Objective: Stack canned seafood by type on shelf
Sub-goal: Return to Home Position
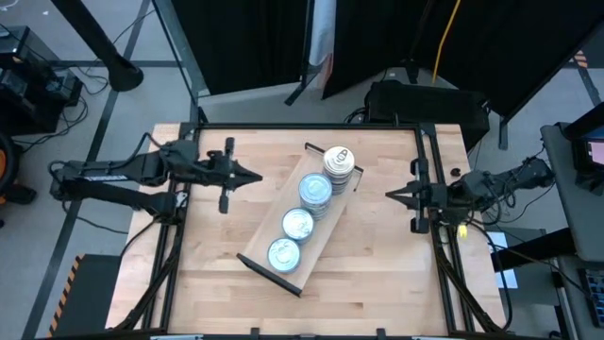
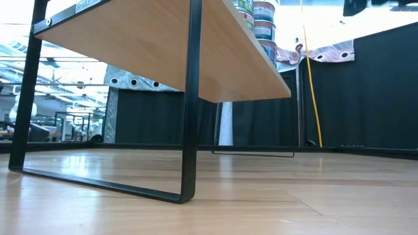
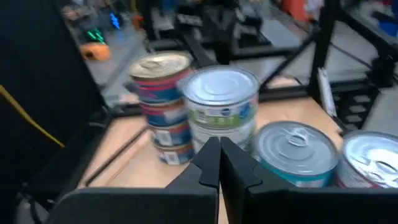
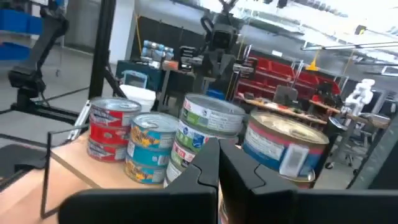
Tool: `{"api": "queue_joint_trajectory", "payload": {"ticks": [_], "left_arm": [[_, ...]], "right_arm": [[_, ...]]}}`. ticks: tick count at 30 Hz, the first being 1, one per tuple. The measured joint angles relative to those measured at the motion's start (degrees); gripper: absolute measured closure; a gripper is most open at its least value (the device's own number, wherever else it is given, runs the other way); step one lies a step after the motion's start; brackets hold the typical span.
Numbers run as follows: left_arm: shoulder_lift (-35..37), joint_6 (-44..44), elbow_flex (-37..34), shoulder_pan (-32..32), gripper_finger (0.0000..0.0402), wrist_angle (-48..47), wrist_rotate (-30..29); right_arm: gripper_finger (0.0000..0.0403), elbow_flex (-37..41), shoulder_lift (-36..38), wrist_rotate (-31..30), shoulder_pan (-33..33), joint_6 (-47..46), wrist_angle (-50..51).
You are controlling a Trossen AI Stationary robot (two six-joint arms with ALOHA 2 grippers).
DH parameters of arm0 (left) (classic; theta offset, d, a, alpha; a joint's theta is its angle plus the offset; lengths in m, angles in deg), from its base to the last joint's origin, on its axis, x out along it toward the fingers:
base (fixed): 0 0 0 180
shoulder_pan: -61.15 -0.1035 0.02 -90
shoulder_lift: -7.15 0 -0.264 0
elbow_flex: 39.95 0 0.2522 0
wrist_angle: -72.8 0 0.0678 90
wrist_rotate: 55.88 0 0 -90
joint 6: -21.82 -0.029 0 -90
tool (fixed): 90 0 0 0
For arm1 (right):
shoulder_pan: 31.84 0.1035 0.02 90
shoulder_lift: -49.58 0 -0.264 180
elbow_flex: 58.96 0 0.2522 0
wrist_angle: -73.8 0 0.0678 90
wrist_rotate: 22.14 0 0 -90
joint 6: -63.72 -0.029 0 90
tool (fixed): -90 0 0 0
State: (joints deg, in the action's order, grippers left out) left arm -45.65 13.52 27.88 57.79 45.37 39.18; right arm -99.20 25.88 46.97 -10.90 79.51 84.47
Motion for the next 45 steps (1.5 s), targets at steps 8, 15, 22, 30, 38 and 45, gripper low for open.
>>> {"api": "queue_joint_trajectory", "payload": {"ticks": [8, 15, 22, 30, 38, 45], "left_arm": [[9.8, 1.5, -14.7, -4.3, 0.0400, 7.3, -3.6], [17.9, 2.0, -22.8, -7.4, 0.0400, 9.8, -3.2], [24.0, 2.1, -29.8, -7.6, 0.0400, 11.5, -2.0], [29.7, 3.9, -40.4, -8.0, 0.0400, 22.1, 0.6], [36.2, 6.4, -49.5, -8.0, 0.0400, 30.3, 0.2], [39.1, 7.6, -53.6, -5.4, 0.0401, 31.6, -3.5]], "right_arm": [[0.0403, 11.0, 3.8, 4.2, -7.2, -5.3, -4.5], [0.0402, 18.4, 3.9, 10.2, -13.0, -13.7, -9.7], [0.0402, 25.8, 3.8, 12.6, -15.4, -20.0, -17.5], [0.0402, 25.7, 4.1, 18.1, -15.4, -23.9, -11.9], [0.0402, 25.7, 5.0, 18.1, -15.4, -22.8, -9.9], [0.0402, 25.7, 5.4, 17.4, -15.4, -20.8, -9.9]]}}
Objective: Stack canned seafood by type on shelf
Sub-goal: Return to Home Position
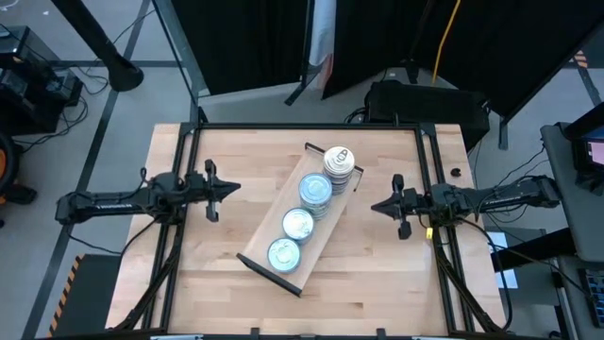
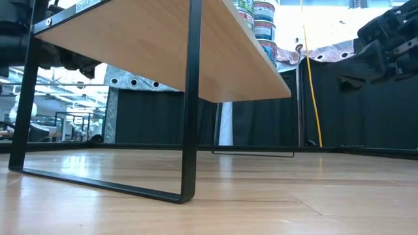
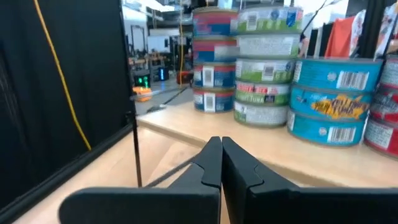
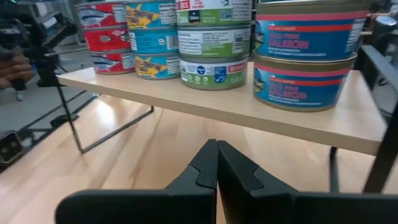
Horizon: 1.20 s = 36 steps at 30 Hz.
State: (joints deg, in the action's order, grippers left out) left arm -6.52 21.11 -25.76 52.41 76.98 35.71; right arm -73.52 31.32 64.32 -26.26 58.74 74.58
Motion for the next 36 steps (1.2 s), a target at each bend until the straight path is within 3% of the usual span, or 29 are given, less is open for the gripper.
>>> {"api": "queue_joint_trajectory", "payload": {"ticks": [11, 19, 21, 24, 29, 36], "left_arm": [[0.8, -1.2, 0.0, 8.3, 0.0401, -2.8, -12.4], [13.2, -2.6, 0.0, 11.2, 0.0401, -6.0, -11.8], [13.6, -2.6, 0.0, 11.7, 0.0401, -7.7, -12.7], [13.6, -3.0, 0.2, 12.2, 0.0401, -10.5, -16.2], [13.7, -2.8, 0.3, 12.2, 0.0401, -14.9, -22.8], [13.6, -4.6, 0.3, 12.1, 0.0401, -15.4, -22.8]], "right_arm": [[0.0403, 0.0, 5.8, -2.3, 0.0, 1.0, 7.3], [0.0403, -0.8, 16.3, 0.4, 0.0, 1.7, 13.2], [0.0403, -1.8, 18.1, 1.1, 0.0, 2.0, 15.8], [0.0403, -3.3, 18.2, 0.6, 0.0, 1.9, 20.0], [0.0403, -3.5, 18.2, 0.6, 0.0, 3.8, 18.9], [0.0403, -3.5, 18.2, 0.9, 0.0, 4.7, 20.8]]}}
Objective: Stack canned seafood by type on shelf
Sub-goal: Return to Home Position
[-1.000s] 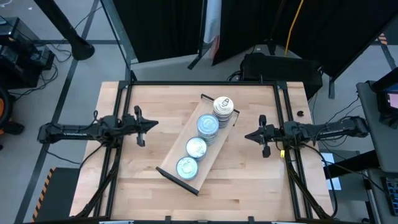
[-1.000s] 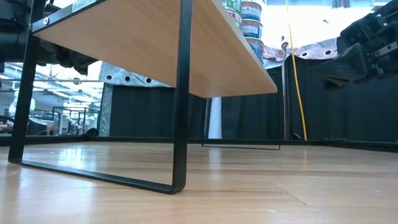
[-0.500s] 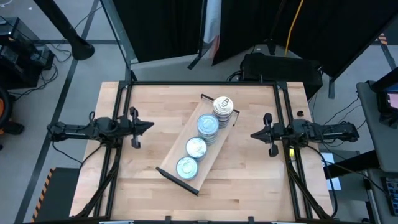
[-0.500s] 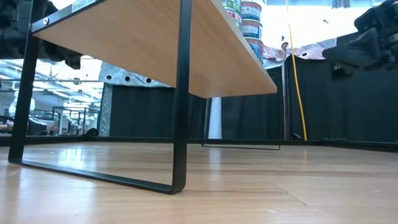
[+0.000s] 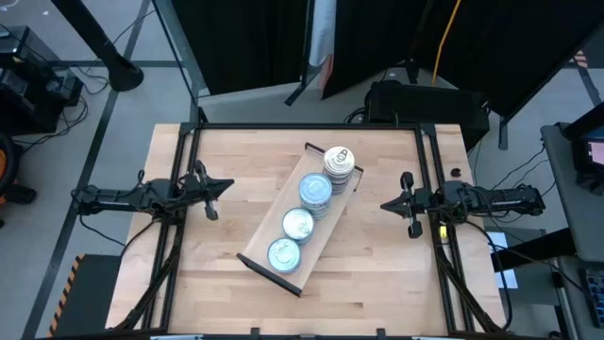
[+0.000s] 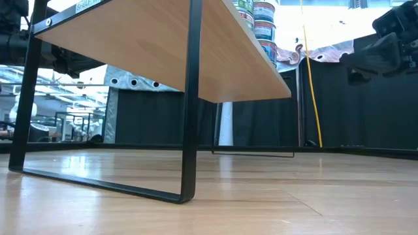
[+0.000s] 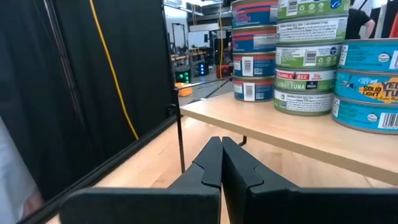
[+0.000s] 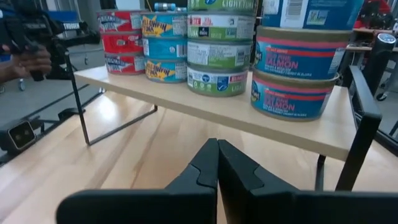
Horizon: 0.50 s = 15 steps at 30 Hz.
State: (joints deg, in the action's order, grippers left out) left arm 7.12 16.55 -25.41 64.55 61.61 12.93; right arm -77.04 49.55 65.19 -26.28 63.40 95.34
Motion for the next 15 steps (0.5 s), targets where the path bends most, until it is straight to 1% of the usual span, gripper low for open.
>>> {"api": "queue_joint_trajectory", "payload": {"ticks": [3, 7, 12, 15], "left_arm": [[0.0, -0.4, 0.0, 0.0, 0.0401, -0.1, -0.4], [0.0, -1.5, 0.0, 0.0, 0.0401, -0.2, -0.5], [0.0, -1.5, 0.0, 0.0, 0.0401, -0.3, -0.5], [0.0, -1.5, 0.0, 0.0, 0.0401, -0.2, -0.5]], "right_arm": [[0.0403, 0.0, 0.0, 0.0, 0.0, -0.7, -0.1], [0.0403, 0.0, 0.0, 0.0, 0.2, -2.2, -2.9], [0.0403, 0.1, 0.0, -0.3, 0.2, -1.4, -3.0], [0.0403, 1.2, 0.0, -1.7, -0.2, 1.2, -3.6]]}}
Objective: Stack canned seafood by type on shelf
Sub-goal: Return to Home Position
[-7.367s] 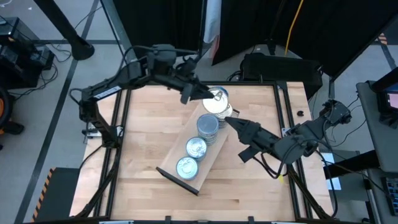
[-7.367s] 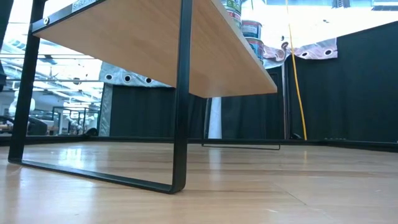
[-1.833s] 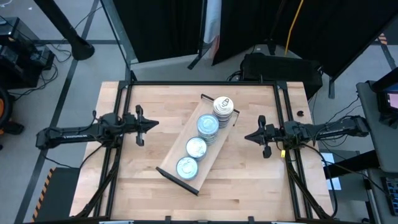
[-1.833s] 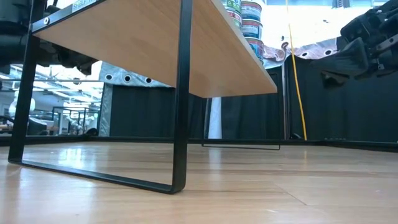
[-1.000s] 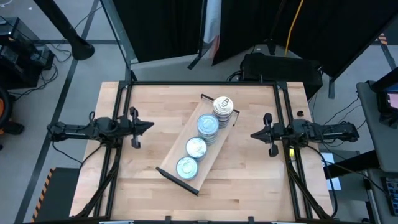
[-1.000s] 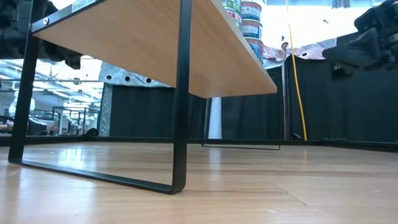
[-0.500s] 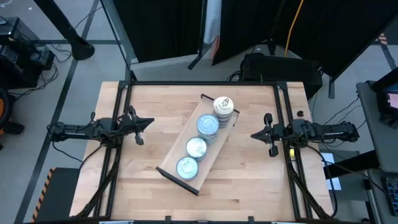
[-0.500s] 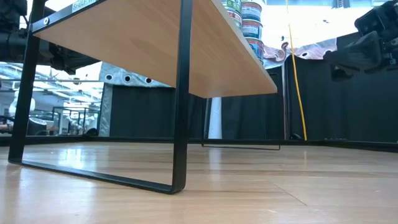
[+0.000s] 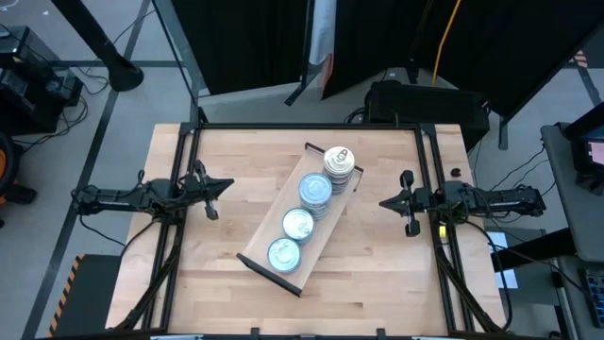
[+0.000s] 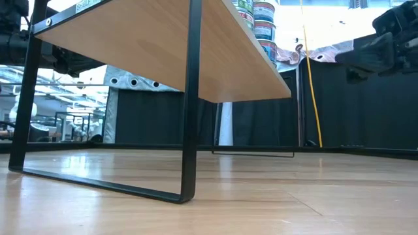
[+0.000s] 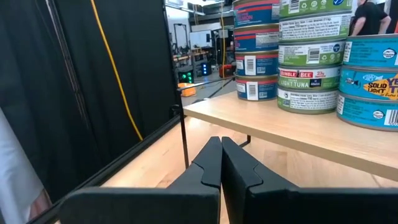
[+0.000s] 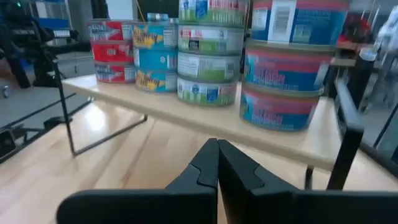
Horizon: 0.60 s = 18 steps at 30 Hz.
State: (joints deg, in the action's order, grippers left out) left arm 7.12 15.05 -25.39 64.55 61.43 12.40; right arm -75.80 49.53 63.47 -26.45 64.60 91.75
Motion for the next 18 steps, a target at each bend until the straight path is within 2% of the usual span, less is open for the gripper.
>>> {"api": "queue_joint_trajectory", "payload": {"ticks": [3, 6, 18], "left_arm": [[0.0, 0.0, 0.0, 0.0, 0.0401, 0.0, 0.0], [0.0, 0.0, 0.0, 0.0, 0.0396, 0.0, 0.0], [0.0, 0.2, 0.0, 0.0, 0.0389, 0.1, 0.2]], "right_arm": [[0.0403, 2.3, 0.0, 3.0, -1.5, 1.9, -6.0], [0.0403, 2.3, -0.2, 5.7, -3.2, 1.4, -5.9], [0.0403, 2.3, -0.1, 5.5, -4.3, 1.4, -6.1]]}}
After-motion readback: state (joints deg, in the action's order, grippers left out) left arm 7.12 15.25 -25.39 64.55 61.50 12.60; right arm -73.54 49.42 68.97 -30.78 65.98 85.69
